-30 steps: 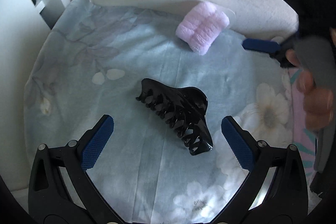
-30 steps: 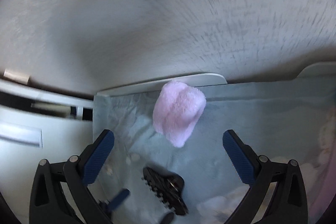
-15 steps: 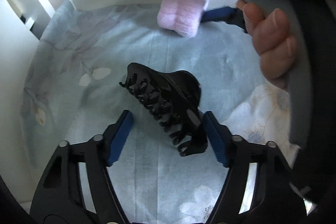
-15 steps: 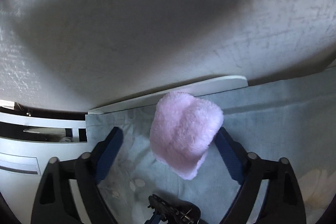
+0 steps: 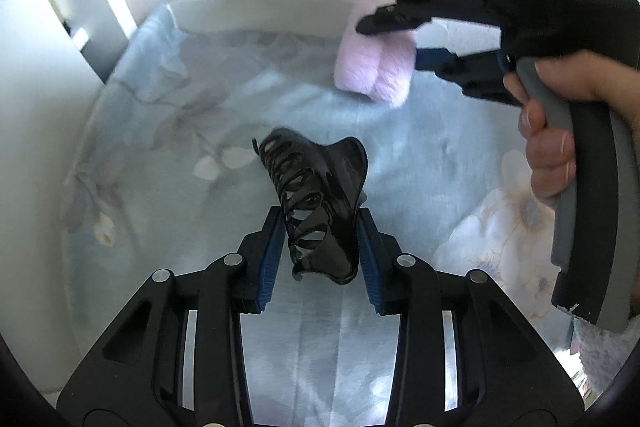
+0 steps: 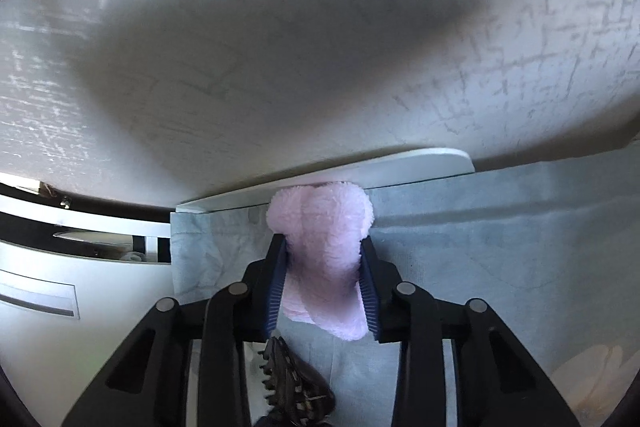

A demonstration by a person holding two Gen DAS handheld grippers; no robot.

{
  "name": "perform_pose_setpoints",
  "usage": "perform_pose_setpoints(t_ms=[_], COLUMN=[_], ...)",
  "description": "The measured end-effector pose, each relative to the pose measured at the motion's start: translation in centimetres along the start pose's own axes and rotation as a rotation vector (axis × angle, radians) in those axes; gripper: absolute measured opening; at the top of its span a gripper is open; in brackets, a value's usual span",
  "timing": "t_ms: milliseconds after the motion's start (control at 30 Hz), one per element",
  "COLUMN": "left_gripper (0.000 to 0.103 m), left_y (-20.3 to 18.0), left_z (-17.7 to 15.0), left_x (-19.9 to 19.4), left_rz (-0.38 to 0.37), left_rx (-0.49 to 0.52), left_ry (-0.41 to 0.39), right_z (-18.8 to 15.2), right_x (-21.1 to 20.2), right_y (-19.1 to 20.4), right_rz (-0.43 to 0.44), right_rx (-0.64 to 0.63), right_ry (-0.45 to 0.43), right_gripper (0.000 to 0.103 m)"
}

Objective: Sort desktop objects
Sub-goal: 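Grasp the black hair clip with left tool while right tool grasps pink hair band, then carry the hair clip and hair band into the cardboard box and open both tools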

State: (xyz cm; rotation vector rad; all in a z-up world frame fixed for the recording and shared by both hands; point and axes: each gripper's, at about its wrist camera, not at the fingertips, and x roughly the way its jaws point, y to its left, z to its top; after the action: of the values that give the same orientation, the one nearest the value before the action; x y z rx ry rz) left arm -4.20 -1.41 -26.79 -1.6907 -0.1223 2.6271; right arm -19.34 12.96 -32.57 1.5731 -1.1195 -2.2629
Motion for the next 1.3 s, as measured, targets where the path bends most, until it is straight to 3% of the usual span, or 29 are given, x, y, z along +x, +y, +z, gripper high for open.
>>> perform_pose_setpoints(t_ms=[167, 300, 533, 767, 1067, 1300], left_gripper=[0.032, 0.031, 0.031, 0.031, 0.031, 0.031], left_y=[0.2, 2.8, 4.3, 4.2, 0.7, -5.5], left_z=[0.0, 0.2, 2.7, 3.7, 5.9, 7.4], left_x=[-1.6, -3.5, -4.4, -7.0, -11.1, -13.9], left_rz=[-0.01, -0.04, -0.077, -0.089, -0.172, -0.271], left_rx=[-0.014, -0.026, -0.033, 0.017, 0.143, 0.303], left_ry=[-0.02, -0.06, -0.128, -0.166, -0.231, -0.286], right_z=[0.1, 0.1, 0.6, 0.1, -1.4, -2.8], right_x=[0.4, -0.1, -1.8, -5.6, -12.3, -20.5], right_y=[0.0, 0.1, 1.4, 1.9, 3.1, 1.2], right_rz=[0.029, 0.055, 0.074, 0.078, 0.068, 0.024], right_rx=[0.021, 0.022, 0.019, -0.001, -0.008, 0.023], right_ry=[-0.001, -0.017, -0.048, -0.097, -0.213, -0.37], right_gripper=[0.032, 0.032, 0.032, 0.032, 0.032, 0.032])
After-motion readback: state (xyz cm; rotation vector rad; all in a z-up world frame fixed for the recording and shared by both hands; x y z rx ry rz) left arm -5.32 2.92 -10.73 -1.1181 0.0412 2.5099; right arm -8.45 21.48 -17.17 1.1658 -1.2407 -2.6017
